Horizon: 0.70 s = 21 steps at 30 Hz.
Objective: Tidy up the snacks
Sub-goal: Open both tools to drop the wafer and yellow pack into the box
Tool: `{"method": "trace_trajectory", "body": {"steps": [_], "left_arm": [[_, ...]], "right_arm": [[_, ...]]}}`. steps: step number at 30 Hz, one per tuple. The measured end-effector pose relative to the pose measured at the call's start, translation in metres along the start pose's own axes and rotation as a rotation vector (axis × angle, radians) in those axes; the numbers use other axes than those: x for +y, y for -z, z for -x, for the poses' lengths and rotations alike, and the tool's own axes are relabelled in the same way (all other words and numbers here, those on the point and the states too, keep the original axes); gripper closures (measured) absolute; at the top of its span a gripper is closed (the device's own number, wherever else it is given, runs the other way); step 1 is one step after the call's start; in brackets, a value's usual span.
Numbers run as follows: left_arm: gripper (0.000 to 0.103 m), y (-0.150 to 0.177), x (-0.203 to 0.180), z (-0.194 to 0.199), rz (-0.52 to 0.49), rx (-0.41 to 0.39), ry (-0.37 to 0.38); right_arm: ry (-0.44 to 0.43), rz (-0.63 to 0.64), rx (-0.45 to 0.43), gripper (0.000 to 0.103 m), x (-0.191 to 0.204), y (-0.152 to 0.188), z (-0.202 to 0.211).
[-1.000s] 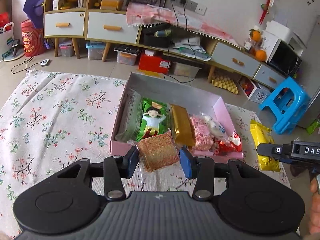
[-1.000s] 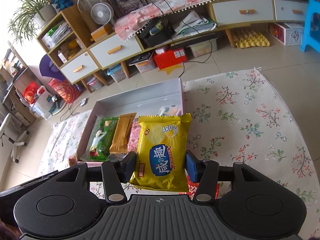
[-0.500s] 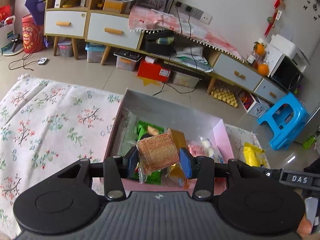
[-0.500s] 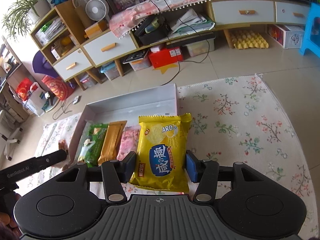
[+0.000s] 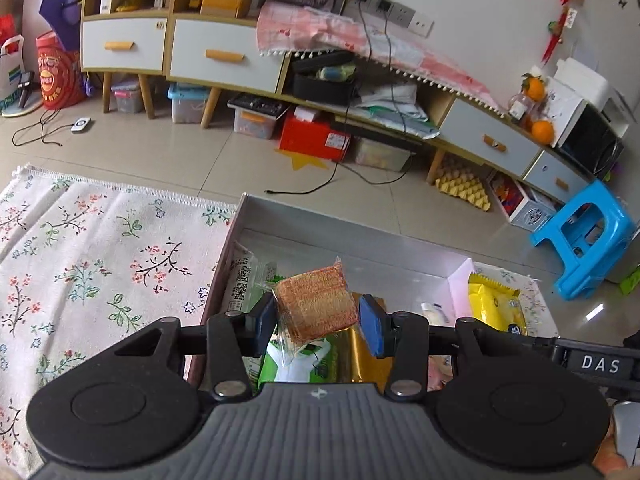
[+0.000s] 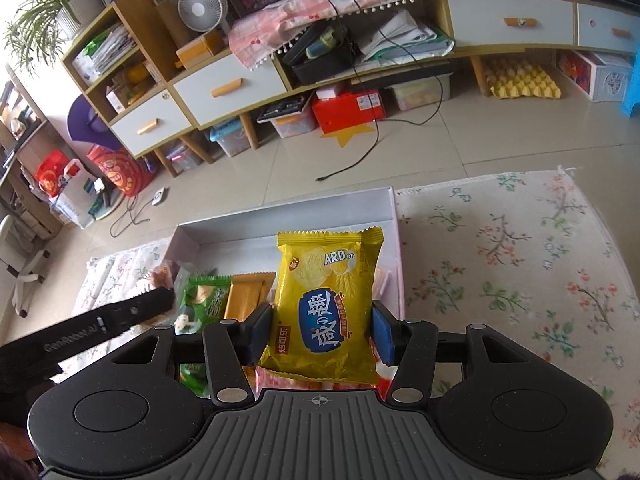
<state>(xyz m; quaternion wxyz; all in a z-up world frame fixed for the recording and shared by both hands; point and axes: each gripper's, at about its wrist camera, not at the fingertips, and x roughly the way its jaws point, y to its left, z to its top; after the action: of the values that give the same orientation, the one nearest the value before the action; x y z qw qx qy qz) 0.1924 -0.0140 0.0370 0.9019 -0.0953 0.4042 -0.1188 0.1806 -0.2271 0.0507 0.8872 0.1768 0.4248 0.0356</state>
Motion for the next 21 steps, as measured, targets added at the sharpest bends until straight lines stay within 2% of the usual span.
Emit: {"method": "trace_trajectory", "body": {"steps": [6,12,15,18,19,21], "left_arm": [[0.061,-0.001,0.000,-0.003,-0.011,0.007,0.005],[0.061,-0.004,-0.001,-0.015,-0.013,0.019,0.000],[0.061,-0.006,0.002,-0.014,0.014,0.012,0.006],[0.056,-0.009,0.004,-0.008,0.025,-0.025,0.037],[0.051,-0.009,0.004,-0.006,0.023,-0.033,0.044],[0.050,-0.010,0.004,-0.006,0.021,-0.036,0.053]], "right_arm": [[-0.050,-0.024,0.006,0.052,0.000,-0.007,-0.013],[-0.060,-0.050,0.035,0.052,0.003,-0.010,-0.031],[-0.060,-0.063,0.002,0.052,0.006,-0.015,-0.030],[-0.075,-0.083,-0.048,0.049,0.008,-0.015,-0.027],[-0.071,-0.074,-0.044,0.048,0.009,-0.015,-0.028],[-0.054,-0.056,-0.029,0.048,0.010,-0.014,-0.030]]}}
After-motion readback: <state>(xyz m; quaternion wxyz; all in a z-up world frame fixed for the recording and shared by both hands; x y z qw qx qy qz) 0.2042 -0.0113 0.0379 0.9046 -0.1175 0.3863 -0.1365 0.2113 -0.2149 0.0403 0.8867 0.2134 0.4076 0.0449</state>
